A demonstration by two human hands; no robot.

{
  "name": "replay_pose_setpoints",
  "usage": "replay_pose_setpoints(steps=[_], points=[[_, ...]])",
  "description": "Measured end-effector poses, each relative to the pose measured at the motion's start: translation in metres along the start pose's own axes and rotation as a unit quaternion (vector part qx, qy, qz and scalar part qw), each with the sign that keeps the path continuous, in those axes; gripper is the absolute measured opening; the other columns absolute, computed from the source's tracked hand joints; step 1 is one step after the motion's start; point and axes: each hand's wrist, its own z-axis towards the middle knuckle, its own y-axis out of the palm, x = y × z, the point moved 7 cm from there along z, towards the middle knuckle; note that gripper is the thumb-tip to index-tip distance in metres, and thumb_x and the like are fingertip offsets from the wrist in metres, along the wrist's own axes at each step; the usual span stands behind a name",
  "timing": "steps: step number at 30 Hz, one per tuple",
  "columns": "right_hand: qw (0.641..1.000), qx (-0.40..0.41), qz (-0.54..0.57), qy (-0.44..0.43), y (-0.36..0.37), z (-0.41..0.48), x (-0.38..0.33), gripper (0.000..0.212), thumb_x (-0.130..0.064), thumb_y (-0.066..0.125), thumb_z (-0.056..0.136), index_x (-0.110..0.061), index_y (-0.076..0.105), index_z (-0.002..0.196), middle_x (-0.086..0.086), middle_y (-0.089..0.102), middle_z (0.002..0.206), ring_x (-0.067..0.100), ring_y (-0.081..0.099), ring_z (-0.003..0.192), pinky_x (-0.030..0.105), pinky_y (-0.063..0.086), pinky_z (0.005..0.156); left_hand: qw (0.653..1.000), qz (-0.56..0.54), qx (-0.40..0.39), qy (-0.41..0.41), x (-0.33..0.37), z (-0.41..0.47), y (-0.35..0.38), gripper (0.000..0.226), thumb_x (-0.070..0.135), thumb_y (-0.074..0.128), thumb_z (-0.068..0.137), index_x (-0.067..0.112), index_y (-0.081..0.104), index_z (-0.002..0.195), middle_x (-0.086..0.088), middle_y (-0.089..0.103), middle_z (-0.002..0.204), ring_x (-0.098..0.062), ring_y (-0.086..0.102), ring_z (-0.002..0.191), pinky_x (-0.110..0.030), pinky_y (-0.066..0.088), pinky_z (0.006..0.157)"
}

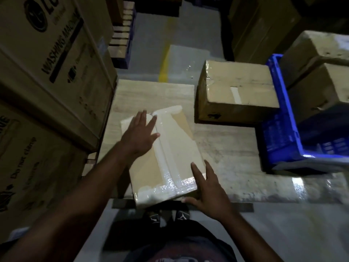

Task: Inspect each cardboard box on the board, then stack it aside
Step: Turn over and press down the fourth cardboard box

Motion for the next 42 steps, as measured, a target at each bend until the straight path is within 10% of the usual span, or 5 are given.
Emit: replay_pose_setpoints(steps=[9,16,22,30,42], points=[[0.997,0.056,0.039,0.032,-0.016,0.011,0.013,0.097,-0.034,0.087,0.074,-0.051,0.030,0.151,0.001,0.015,0.166,0.025,0.030,0.145,0.042,0.047,0.102,0.998,0.044,0.038,0.010,-0.016,0.000,-0.007,0.086,0.072,0.026,0.085,0.022,0.024,0.156,-0.021,0.034,0.151,-0.040,0.032,0.137,-0.049,0.025,0.116],[0.930,0.152,0.252,0.221,-0.031,0.023,0.046,0.133,-0.014,0.094,0.064,-0.016,0.003,0.161,0.015,0.044,0.153,0.035,0.052,0.132,0.046,0.047,0.103,0.987,0.008,0.066,-0.150,-0.031,-0.055,0.004,0.075,0.062,0.034,0.098,0.020,0.017,0.158,-0.024,0.025,0.154,-0.041,0.025,0.139,-0.052,0.016,0.117],[0.891,0.141,0.359,0.241,-0.008,0.043,0.043,0.035,-0.053,0.047,0.098,-0.025,0.069,0.098,0.010,0.073,0.102,0.029,0.070,0.088,0.057,0.058,0.083,0.973,-0.013,0.023,-0.228,-0.041,-0.104,0.007,0.074,0.060,0.033,0.100,0.023,0.008,0.159,-0.021,0.026,0.151,-0.037,0.030,0.130,-0.047,0.030,0.110],[0.967,0.091,0.236,0.034,-0.036,0.062,-0.002,0.058,-0.044,0.062,0.093,-0.023,0.040,0.142,-0.002,0.063,0.125,0.020,0.059,0.100,0.031,0.043,0.080,0.946,-0.052,0.000,-0.319,-0.013,-0.169,0.030,0.077,0.058,0.032,0.101,0.017,0.002,0.158,-0.023,0.020,0.151,-0.040,0.026,0.131,-0.047,0.040,0.099],[0.983,0.137,0.113,0.041,-0.020,0.055,0.001,0.077,-0.044,0.047,0.101,-0.015,0.008,0.161,0.008,0.021,0.166,0.031,0.034,0.145,0.046,0.039,0.107,0.955,-0.122,0.111,-0.244,0.001,-0.194,0.048,0.072,0.053,0.035,0.101,0.027,0.001,0.160,-0.013,0.007,0.162,-0.037,0.024,0.141,-0.048,0.038,0.106]])
